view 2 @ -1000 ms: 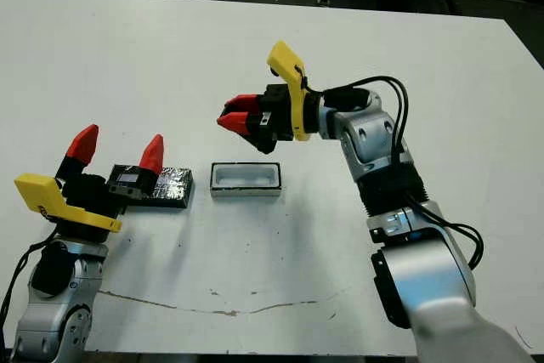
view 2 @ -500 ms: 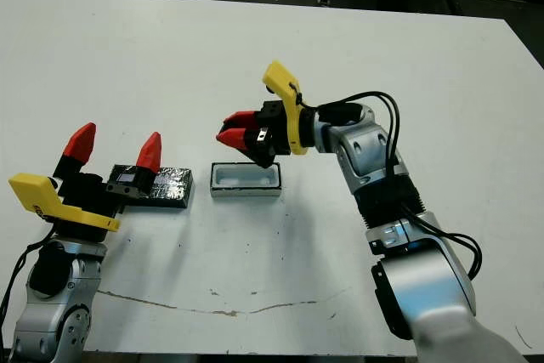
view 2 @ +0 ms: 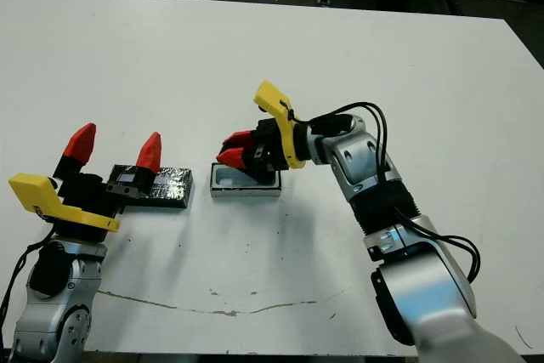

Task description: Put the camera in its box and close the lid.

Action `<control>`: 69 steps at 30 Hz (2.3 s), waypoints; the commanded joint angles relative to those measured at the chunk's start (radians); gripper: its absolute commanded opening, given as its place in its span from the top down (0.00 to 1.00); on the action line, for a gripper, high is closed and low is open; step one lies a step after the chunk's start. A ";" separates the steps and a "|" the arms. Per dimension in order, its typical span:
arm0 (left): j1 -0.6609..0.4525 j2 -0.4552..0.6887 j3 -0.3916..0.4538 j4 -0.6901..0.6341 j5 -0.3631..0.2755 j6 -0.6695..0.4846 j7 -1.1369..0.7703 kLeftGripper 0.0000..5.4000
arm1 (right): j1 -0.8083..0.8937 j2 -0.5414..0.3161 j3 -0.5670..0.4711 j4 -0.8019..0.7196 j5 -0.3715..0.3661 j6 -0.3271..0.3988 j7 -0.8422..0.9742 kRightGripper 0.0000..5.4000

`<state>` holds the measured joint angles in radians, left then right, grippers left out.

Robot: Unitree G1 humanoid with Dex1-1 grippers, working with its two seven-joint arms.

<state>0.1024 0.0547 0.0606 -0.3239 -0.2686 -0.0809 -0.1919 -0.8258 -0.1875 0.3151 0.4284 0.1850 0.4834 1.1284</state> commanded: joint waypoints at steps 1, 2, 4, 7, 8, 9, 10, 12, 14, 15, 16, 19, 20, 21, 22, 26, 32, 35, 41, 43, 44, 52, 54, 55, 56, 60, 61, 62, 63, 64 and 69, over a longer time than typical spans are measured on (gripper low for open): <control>0.010 0.001 0.004 0.009 0.002 -0.005 0.000 0.00 | 0.004 -0.011 0.015 0.015 -0.006 -0.006 0.029 0.69; 0.010 0.001 0.004 0.010 0.001 -0.006 -0.002 0.00 | 0.004 -0.012 0.017 0.019 -0.007 -0.015 0.034 0.69; 0.009 0.001 0.003 0.011 0.002 -0.006 -0.002 0.00 | 0.002 -0.014 0.022 0.026 -0.011 -0.023 0.042 0.69; 0.009 0.001 0.003 0.011 0.003 -0.006 -0.001 0.00 | -0.003 -0.022 0.035 0.021 -0.021 -0.018 0.044 0.69; 0.009 0.001 0.003 0.012 0.005 -0.008 -0.001 0.00 | -0.006 -0.025 0.040 0.021 -0.025 -0.017 0.047 0.69; 0.009 0.002 0.003 0.013 0.007 -0.010 -0.001 0.00 | -0.007 -0.028 0.045 0.022 -0.029 -0.023 0.050 0.69; 0.010 0.003 0.002 0.012 0.006 -0.010 -0.002 0.00 | -0.008 -0.030 0.049 0.023 -0.034 -0.029 0.053 0.69; 0.010 0.002 0.003 0.009 -0.005 -0.002 -0.005 0.00 | -0.012 -0.035 0.059 0.022 -0.047 -0.031 0.055 0.69; 0.009 0.003 0.002 0.009 0.007 -0.008 0.000 0.00 | -0.016 -0.042 0.071 0.020 -0.062 -0.035 0.058 0.69; 0.009 0.002 0.002 0.009 0.013 -0.009 0.003 0.00 | -0.017 -0.045 0.077 0.019 -0.070 -0.042 0.060 0.69; 0.009 0.001 0.002 0.010 0.013 -0.010 0.004 0.00 | -0.020 -0.049 0.084 0.021 -0.077 -0.048 0.064 0.69; 0.009 -0.003 0.003 0.011 -0.003 -0.006 -0.001 0.00 | -0.021 -0.055 0.088 0.040 -0.085 -0.096 0.087 0.69; 0.009 -0.001 0.002 0.012 0.002 -0.008 -0.001 0.00 | -0.022 -0.058 0.091 0.043 -0.091 -0.105 0.091 0.69; 0.009 0.000 0.001 0.013 0.008 -0.013 0.000 0.00 | -0.024 -0.061 0.095 0.046 -0.096 -0.116 0.098 0.69; 0.010 0.000 0.001 0.011 0.011 -0.011 0.003 0.00 | -0.026 -0.064 0.098 0.051 -0.101 -0.133 0.106 0.69; 0.012 -0.002 0.000 0.003 0.001 0.006 0.006 0.00 | -0.028 -0.066 0.098 0.068 -0.102 -0.170 0.134 0.69; 0.012 -0.004 -0.002 0.006 0.005 -0.001 0.007 0.00 | -0.037 -0.067 0.105 0.093 -0.106 -0.221 0.173 0.69; 0.012 -0.004 -0.004 0.006 0.007 -0.001 0.008 0.00 | -0.057 -0.073 0.128 0.094 -0.123 -0.209 0.199 0.69; 0.014 -0.008 -0.004 0.018 0.005 -0.016 0.002 0.00 | -0.091 -0.071 0.145 0.127 -0.131 -0.245 0.278 0.57; 0.014 -0.006 -0.005 0.020 0.015 -0.023 0.003 0.00 | -0.091 -0.073 0.145 0.127 -0.144 -0.263 0.276 0.52; 0.015 -0.006 -0.006 0.021 0.022 -0.028 0.004 0.00 | -0.090 -0.074 0.143 0.125 -0.147 -0.272 0.275 0.49; 0.021 -0.010 -0.006 0.016 0.004 -0.013 -0.001 0.00 | -0.093 -0.076 0.124 0.114 -0.160 -0.277 0.258 0.26; 0.019 -0.007 -0.005 0.018 0.003 -0.014 -0.002 0.00 | -0.094 -0.081 0.112 0.100 -0.153 -0.266 0.258 0.21; 0.018 -0.006 -0.005 0.021 0.003 -0.018 -0.004 0.00 | -0.094 -0.083 0.106 0.093 -0.150 -0.264 0.259 0.17; 0.018 -0.006 -0.005 0.023 0.004 -0.020 -0.005 0.00 | -0.093 -0.085 0.100 0.086 -0.147 -0.263 0.260 0.14; 0.021 -0.005 -0.006 0.023 0.015 -0.021 -0.001 0.00 | -0.088 -0.098 0.083 0.050 -0.146 -0.261 0.260 0.03; 0.022 -0.006 -0.007 0.023 0.014 -0.021 -0.002 0.00 | -0.088 -0.101 0.080 0.041 -0.145 -0.258 0.260 0.00; 0.023 -0.006 -0.007 0.022 0.012 -0.020 -0.004 0.00 | -0.087 -0.105 0.076 0.034 -0.141 -0.254 0.262 0.00; 0.024 -0.006 -0.008 0.020 0.010 -0.017 -0.004 0.00 | -0.087 -0.108 0.071 0.027 -0.137 -0.251 0.264 0.00; 0.025 -0.007 -0.008 0.018 0.005 -0.014 -0.006 0.00 | -0.088 -0.113 0.066 0.018 -0.133 -0.248 0.266 0.00; 0.026 -0.007 -0.006 0.021 -0.007 -0.016 -0.014 0.00 | -0.086 -0.134 0.027 -0.014 -0.094 -0.268 0.278 0.00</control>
<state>0.1172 0.0420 0.0554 -0.3129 -0.2717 -0.1042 -0.2011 -0.9138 -0.2951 0.3583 0.4304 0.0792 0.2223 1.3954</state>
